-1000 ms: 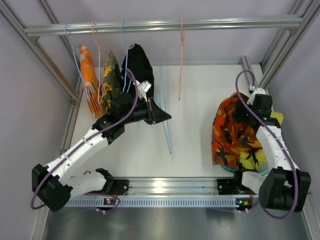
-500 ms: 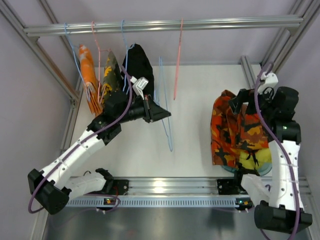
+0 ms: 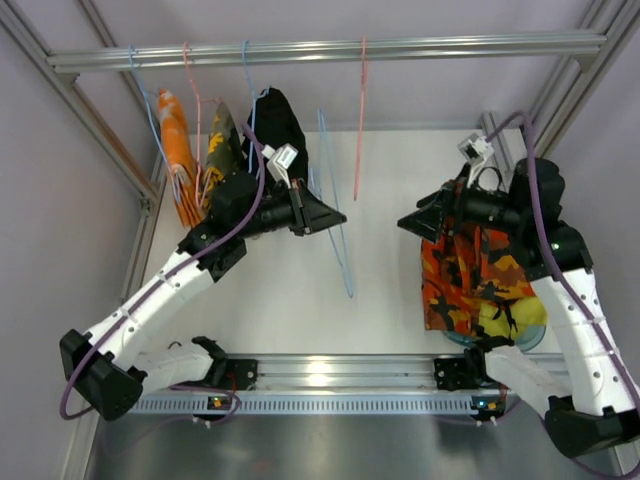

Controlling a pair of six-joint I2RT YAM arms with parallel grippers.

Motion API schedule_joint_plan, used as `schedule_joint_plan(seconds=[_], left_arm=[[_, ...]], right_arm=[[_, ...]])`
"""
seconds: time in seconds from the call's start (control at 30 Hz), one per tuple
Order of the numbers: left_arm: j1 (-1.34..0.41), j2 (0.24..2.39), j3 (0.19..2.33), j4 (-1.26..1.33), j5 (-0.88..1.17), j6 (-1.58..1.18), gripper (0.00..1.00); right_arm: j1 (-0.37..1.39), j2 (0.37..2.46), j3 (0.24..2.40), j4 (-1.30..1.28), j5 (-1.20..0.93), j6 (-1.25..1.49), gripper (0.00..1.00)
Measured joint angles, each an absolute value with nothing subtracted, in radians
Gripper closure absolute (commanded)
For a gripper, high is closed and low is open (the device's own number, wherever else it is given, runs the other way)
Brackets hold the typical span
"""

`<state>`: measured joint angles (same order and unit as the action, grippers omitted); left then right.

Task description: Remove the trousers from the hanger

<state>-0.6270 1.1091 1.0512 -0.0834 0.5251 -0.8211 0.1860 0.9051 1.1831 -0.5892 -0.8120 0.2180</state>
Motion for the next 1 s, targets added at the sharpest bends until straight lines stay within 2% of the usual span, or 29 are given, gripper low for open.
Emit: schedule_joint_plan(seconds=[0.23, 0.5, 0.63, 0.77, 0.8, 0.83, 0.9, 0.93, 0.97, 1.0], left_arm=[[-0.627, 1.134, 1.074, -0.083, 0.495, -0.845, 1.0], [-0.626, 1.173, 1.099, -0.083, 0.48, -0.871, 1.0], [-0.626, 1.176, 1.114, -0.083, 0.48, -0.879, 1.0], [-0.625, 1.173, 1.125, -0.082, 0.48, -0.88, 1.0], [-0.624, 1.171, 1.125, -0.082, 0.48, -0.879, 1.0], [-0.624, 1.169, 1.125, -0.083, 0.481, -0.879, 1.0], [-0.624, 1.16, 1.125, -0.084, 0.48, -0.876, 1.0], [-0.624, 1.153, 1.125, -0.085, 0.476, -0.868, 1.0], [-0.622, 1.147, 1.125, -0.084, 0.488, -0.862, 1.0], [-0.621, 1.135, 1.124, -0.081, 0.491, -0.844, 0.98]], right_arm=[[0.435, 1.052, 1.191, -0.488, -0.748, 0.275, 0.16], [0.668, 1.18, 1.287, -0.495, -0.662, 0.149, 0.27], [0.741, 1.222, 1.301, -0.498, -0.648, 0.094, 0.3], [0.757, 1.29, 1.317, -0.503, -0.634, 0.064, 0.38], [0.757, 1.305, 1.318, -0.502, -0.629, 0.061, 0.44], [0.757, 1.317, 1.318, -0.502, -0.628, 0.06, 0.58], [0.757, 1.332, 1.319, -0.503, -0.626, 0.059, 0.75], [0.756, 1.335, 1.319, -0.501, -0.63, 0.067, 0.93], [0.756, 1.335, 1.319, -0.5, -0.635, 0.088, 1.0], [0.755, 1.333, 1.322, -0.496, -0.654, 0.094, 1.0]])
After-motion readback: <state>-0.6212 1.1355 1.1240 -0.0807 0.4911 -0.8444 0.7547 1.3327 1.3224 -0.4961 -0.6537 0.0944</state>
